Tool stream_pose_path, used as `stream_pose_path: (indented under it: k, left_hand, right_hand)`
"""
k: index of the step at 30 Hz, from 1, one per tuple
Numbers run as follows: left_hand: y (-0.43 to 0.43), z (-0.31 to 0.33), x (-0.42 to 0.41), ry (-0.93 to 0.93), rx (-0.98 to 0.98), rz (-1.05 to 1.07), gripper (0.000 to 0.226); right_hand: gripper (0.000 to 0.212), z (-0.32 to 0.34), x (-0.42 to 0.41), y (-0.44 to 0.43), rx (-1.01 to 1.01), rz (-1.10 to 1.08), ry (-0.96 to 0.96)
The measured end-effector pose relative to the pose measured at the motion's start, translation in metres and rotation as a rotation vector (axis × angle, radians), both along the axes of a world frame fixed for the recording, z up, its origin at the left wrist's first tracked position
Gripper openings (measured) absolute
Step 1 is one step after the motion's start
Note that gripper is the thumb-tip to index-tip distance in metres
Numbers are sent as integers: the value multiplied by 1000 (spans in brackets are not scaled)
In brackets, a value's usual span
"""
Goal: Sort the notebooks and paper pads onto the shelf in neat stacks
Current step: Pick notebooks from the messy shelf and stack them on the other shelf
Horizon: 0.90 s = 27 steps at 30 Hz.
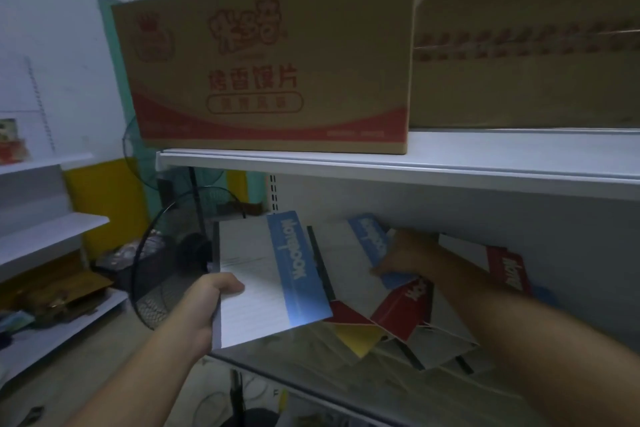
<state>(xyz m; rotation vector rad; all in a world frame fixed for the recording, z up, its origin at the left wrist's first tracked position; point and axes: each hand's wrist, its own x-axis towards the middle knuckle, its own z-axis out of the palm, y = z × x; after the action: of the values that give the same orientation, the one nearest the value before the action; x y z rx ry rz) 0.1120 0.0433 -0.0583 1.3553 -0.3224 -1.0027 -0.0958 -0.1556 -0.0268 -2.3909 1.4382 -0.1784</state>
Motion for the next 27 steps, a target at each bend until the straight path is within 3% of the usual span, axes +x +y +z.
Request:
stream_pose_path:
  k: [4, 6, 9, 12, 15, 18, 21, 22, 24, 27]
  left_hand:
    - [4, -8, 28, 28, -12, -88, 41]
    - [3, -9, 38, 16, -11, -97, 29]
    - [-7, -8, 47, -70, -53, -121, 12]
    - [-27, 0, 33, -105, -165, -191, 21]
    - [-48, 1, 5, -112, -202, -315, 34]
    - [-59, -3, -17, -35, -164, -401, 15]
    - [-69, -8, -20, 25, -122, -386, 16]
    - [-70, -8, -21, 24, -117, -378, 16]
    - [-72, -7, -24, 2, -128, -353, 13]
    - [-74, -3, -33, -29, -129, -324, 13]
  right_hand:
    - [54, 0, 11, 1, 15, -91, -177]
    - [44, 1, 13, 3, 20, -165, -426]
    - [37, 5, 5, 18, 202, -231, -860]
    - [35, 0, 2, 53, 354, -227, -1040]
    - [27, -8, 8, 84, 300, -232, -914]
    - [12, -12, -6, 93, 145, -206, -683]
    - [22, -17, -54, 76, -216, -377, -310]
    - [38, -21, -74, 68, -300, -470, -170]
    - [63, -32, -109, 54, -225, -609, -29]
    - [68, -42, -138, 46, -29, -567, -111]
